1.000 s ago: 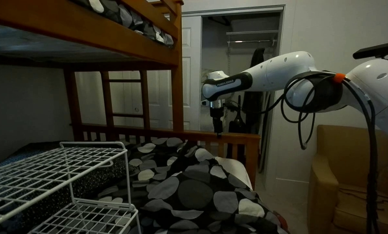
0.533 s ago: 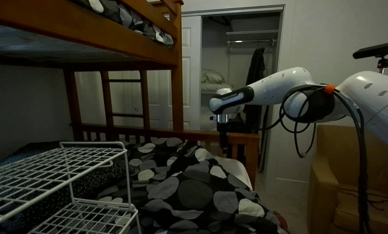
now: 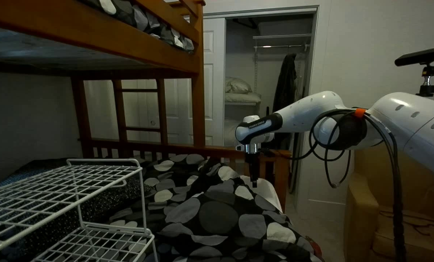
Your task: Pick up the bottom right corner of the black comforter and unfold it diagonally, pick up the lint roller and put it on top of the black comforter
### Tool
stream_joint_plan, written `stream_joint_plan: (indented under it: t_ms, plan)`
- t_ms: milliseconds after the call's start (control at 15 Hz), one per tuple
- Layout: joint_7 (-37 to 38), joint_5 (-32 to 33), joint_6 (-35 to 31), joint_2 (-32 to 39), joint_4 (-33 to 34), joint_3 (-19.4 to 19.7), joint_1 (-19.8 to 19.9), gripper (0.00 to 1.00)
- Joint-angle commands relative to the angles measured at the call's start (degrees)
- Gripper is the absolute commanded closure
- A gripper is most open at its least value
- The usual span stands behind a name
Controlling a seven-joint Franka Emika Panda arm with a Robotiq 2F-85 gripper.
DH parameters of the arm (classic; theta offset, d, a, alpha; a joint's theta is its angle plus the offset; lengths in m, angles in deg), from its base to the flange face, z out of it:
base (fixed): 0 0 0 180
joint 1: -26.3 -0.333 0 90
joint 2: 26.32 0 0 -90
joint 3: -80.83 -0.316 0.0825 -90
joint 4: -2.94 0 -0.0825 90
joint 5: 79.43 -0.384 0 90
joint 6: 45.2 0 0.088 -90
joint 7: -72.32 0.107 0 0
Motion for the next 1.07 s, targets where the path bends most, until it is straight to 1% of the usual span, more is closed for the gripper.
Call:
stream_joint_plan:
  t_ms: [0,400,533,733,1000]
  plan:
    - [3.40,0.07,-0.24,3.23,3.00,0.69,-0.33,0.00]
    - [12.72,-0.54,-2.61,7.28,6.95,0.62,-2.02,0.00]
    - [15.42,-0.58,-3.18,9.04,9.17,-0.05,-2.54,0.00]
    - [17.89,-1.83,-2.07,10.90,11.81,-1.78,-3.21,0.00]
    - [18.38,-5.01,-1.02,11.26,12.96,-5.40,-3.43,0.00]
